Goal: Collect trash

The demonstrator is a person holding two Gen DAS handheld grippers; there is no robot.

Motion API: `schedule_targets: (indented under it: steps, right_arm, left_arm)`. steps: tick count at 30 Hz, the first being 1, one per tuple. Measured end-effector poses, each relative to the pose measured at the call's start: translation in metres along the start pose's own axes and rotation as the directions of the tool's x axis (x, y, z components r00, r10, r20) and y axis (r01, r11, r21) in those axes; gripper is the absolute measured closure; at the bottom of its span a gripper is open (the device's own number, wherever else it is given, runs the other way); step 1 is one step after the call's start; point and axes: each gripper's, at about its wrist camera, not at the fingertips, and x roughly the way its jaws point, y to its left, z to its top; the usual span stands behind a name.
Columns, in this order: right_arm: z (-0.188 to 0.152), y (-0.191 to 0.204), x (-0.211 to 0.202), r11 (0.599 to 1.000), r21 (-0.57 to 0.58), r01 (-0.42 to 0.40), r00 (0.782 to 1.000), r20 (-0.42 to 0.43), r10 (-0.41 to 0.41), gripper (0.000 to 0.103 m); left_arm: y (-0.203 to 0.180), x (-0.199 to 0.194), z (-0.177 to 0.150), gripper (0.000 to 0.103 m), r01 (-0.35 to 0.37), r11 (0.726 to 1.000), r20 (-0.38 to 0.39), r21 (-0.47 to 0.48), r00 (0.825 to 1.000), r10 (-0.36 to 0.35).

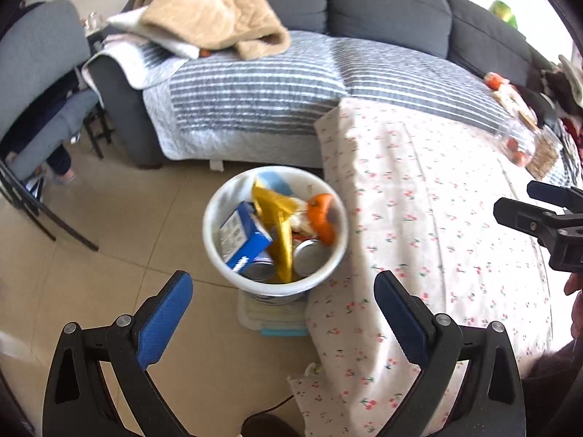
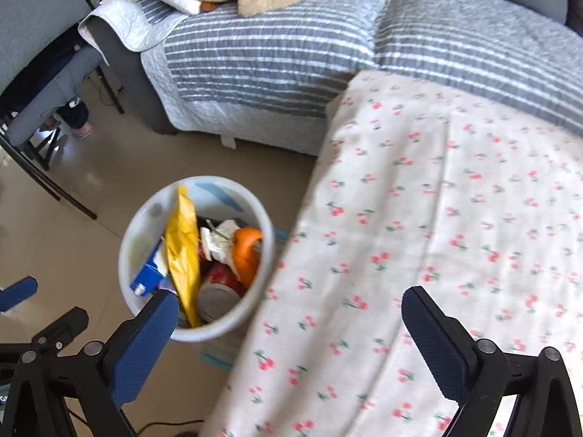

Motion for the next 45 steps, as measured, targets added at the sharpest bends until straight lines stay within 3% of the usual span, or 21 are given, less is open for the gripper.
schedule_targets:
  steps: [3,6,12,15,18,21,25,30,38,45]
  right_arm:
    - [-0.025,-0.019,-0.039,0.997,-0.015,0.078,0.996,0.039,-0.078,0.001]
    - [-0.050,-0.037,-0.076,0.989,-0.007,0.145,0.986,0.080,-0.144,0.001]
    - [-0.115,-0.061,-0.147,0.963,0.084,0.254,0.939,0.216,-0.267,0.001]
    - [-0.141,-0.067,-0.167,0.951,0.135,0.278,0.914,0.266,-0.305,0.001]
    - [-0.165,-0.074,-0.182,0.937,0.198,0.289,0.889,0.308,-0.340,0.001]
    - [-0.176,-0.080,-0.183,0.930,0.197,0.311,0.878,0.314,-0.361,0.001]
    - [-0.178,-0.097,-0.172,0.908,0.230,0.350,0.874,0.270,-0.405,0.001]
    - [-0.183,-0.113,-0.159,0.904,0.271,0.331,0.897,0.208,-0.391,0.001]
    - [-0.181,-0.095,-0.163,0.911,0.219,0.350,0.882,0.251,-0.400,0.001]
    - [-0.179,-0.092,-0.156,0.920,0.210,0.332,0.896,0.234,-0.377,0.001]
  left_arm:
    - [-0.029,-0.023,-0.007,0.002,0.018,0.999,0.037,0.031,0.999,-0.019]
    - [-0.050,-0.040,-0.016,0.002,-0.012,0.999,0.060,0.030,0.998,0.011]
    - [-0.081,-0.068,-0.045,0.001,-0.022,1.000,0.073,0.015,0.997,0.020]
    - [-0.090,-0.079,-0.061,0.001,-0.067,0.998,0.100,0.001,0.993,0.066]
    - [-0.089,-0.079,-0.070,0.001,-0.052,0.998,0.096,-0.026,0.994,0.054]
    - [-0.096,-0.079,-0.074,0.001,-0.100,0.995,0.141,-0.004,0.985,0.100]
    - [-0.105,-0.076,-0.075,0.001,-0.090,0.996,0.154,0.020,0.984,0.086]
    - [-0.108,-0.070,-0.074,0.001,-0.080,0.996,0.143,0.025,0.987,0.076]
    - [-0.109,-0.069,-0.074,0.001,-0.062,0.998,0.137,0.018,0.989,0.059]
    - [-0.106,-0.070,-0.075,0.001,-0.064,0.998,0.138,0.013,0.988,0.062]
